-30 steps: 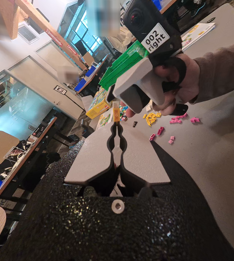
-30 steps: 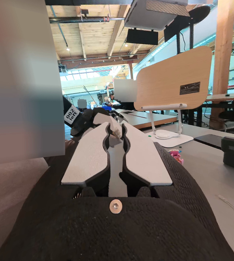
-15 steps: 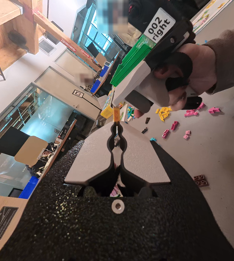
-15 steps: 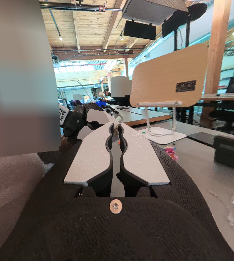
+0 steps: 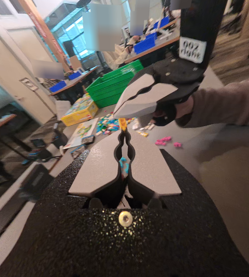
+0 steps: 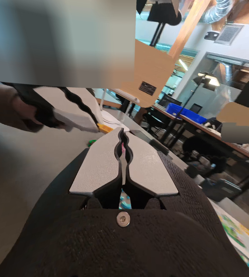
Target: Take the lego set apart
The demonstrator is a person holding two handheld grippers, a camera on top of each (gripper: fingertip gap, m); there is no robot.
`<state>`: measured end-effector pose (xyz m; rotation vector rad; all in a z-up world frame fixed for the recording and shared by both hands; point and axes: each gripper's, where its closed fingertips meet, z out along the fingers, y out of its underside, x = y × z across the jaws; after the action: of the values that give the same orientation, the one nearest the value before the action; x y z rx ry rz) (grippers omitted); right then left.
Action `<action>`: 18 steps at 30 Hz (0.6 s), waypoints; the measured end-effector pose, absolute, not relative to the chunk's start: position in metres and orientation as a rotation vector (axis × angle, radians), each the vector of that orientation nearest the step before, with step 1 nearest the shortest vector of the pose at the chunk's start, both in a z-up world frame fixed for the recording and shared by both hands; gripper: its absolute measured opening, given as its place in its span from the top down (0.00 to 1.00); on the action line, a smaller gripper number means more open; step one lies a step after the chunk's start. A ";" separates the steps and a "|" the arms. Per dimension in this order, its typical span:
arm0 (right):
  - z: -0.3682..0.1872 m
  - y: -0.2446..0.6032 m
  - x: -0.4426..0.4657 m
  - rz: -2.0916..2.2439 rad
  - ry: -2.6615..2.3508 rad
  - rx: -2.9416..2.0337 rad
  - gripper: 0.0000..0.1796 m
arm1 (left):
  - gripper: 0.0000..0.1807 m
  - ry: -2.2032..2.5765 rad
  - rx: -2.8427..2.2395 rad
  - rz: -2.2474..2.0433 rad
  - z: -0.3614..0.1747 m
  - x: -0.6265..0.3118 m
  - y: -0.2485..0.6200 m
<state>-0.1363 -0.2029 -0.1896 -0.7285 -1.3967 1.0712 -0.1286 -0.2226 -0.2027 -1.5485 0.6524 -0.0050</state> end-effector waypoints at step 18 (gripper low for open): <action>-0.196 -0.197 -0.153 0.192 -1.617 -0.321 0.86 | 0.99 0.253 -1.726 -0.668 -0.206 -0.155 -0.218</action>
<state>-0.1534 -0.1971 -0.1964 -0.3205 -1.6173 0.1921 -0.1547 -0.2183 -0.2056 -1.7261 0.2527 -0.6684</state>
